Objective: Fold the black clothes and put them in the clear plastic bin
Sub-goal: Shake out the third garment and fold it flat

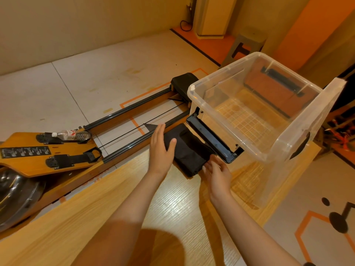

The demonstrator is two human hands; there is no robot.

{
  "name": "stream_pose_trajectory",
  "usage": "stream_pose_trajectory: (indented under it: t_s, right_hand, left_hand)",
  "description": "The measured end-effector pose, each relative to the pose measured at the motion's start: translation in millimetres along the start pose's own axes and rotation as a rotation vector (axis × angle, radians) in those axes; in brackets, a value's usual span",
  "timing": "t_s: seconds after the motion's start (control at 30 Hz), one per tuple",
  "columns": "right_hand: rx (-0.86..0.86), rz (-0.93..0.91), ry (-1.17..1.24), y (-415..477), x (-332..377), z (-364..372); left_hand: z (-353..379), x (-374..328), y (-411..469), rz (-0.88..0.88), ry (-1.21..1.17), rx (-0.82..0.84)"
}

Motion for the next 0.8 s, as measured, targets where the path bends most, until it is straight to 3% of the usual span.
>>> stream_pose_trajectory:
  t_s: [0.17,0.33,0.5,0.67,0.8]
  right_hand:
    - [-0.037,-0.015,-0.113,8,-2,1]
    - [-0.052,0.067,-0.063,16,-4,-2]
    - [-0.049,0.019,-0.148,15,0,-5]
    - [-0.054,-0.261,-0.414,-1,12,-12]
    - [0.069,-0.832,-0.951,-24,11,-14]
  left_hand:
    - [29,3,-26,0.218,0.516,0.165]
    - [32,11,-17,0.169,0.659,0.265]
    - [27,3,-19,0.157,0.697,0.298]
    - [15,-14,-42,0.227,0.680,0.198]
    - [22,-18,-55,0.261,0.711,0.256]
Point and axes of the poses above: each hand's wrist, its own y-axis towards the middle knuckle, its own z-axis out of the palm, x = y × z, the point moved 5 cm from there along y, towards the middle knuckle, and after that the axes turned 4 degrees about -x, right-handed, at the moved point
